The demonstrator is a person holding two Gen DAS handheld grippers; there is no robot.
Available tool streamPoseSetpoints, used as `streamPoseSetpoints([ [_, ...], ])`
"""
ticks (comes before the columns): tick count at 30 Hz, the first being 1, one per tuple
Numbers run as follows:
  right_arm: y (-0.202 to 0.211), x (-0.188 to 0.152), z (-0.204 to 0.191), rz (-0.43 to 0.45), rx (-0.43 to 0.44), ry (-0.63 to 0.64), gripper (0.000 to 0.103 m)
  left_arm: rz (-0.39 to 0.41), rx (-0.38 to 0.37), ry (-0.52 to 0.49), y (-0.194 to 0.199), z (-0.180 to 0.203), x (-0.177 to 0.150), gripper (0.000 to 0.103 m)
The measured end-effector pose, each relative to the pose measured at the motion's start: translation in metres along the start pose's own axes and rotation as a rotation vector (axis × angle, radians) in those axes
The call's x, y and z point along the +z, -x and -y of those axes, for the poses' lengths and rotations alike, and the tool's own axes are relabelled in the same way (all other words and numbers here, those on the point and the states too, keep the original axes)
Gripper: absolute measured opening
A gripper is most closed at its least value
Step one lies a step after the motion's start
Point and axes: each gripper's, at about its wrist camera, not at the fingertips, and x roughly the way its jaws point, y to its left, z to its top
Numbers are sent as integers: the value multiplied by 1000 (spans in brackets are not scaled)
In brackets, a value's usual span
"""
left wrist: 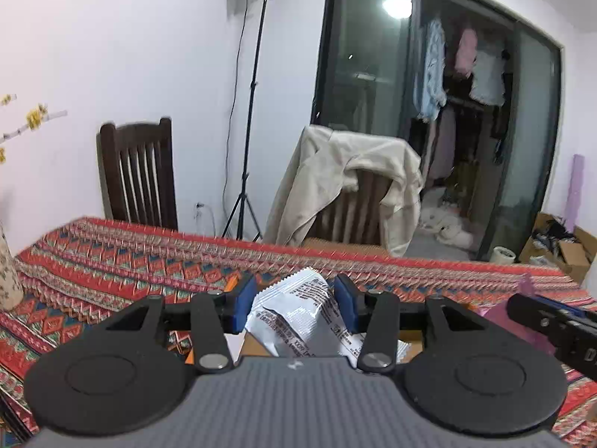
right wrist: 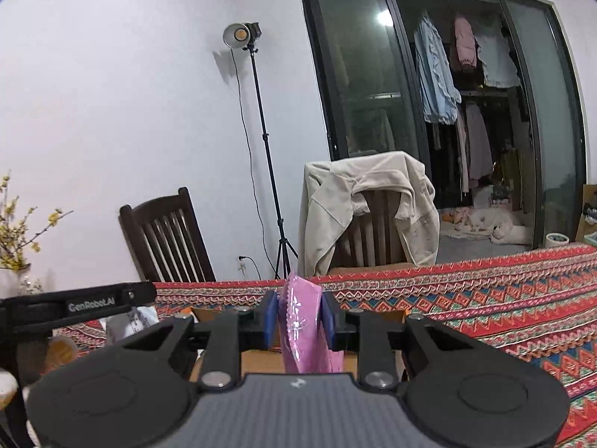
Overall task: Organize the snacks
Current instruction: 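Lift both held packets and carry them over the cardboard box, then open both grippers to drop the packets into the box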
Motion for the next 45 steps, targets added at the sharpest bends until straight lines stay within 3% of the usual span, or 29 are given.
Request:
streamPoseSetpoints([
  [11, -42, -30, 18, -82, -3, -18, 25, -79, 9, 4, -39, -11, -31, 50],
  [13, -44, -32, 19, -100, -2, -18, 26, -86, 25, 13, -42, -11, -32, 65],
  [15, -43, -35, 21, -113, -8, -26, 28, -77, 42, 29, -40, -13, -32, 103],
  [16, -42, -36, 22, -118, -10, -24, 40, -55, 48, 36, -37, -14, -33, 103],
  [17, -42, -36, 24, -124, -11, -24, 64, -41, 51, 38, -34, -15, -32, 103],
  [18, -41, -36, 25, -125, -15, -29, 78, -40, 49, 37, -33, -15, -32, 103],
  [19, -40, -35, 25, -121, -18, -32, 98, -42, 48, 39, -31, -14, -31, 103],
  [20, -39, -36, 26, -114, -21, -33, 102, -42, 50, 42, -31, -14, -31, 103],
  [32, -36, -37, 25, -119, -47, -30, 103, -37, 44, 40, -22, -12, -26, 103],
  [45, 15, -28, 2, -69, -51, 40, 103, -18, 24, 26, 33, -13, -12, 103],
])
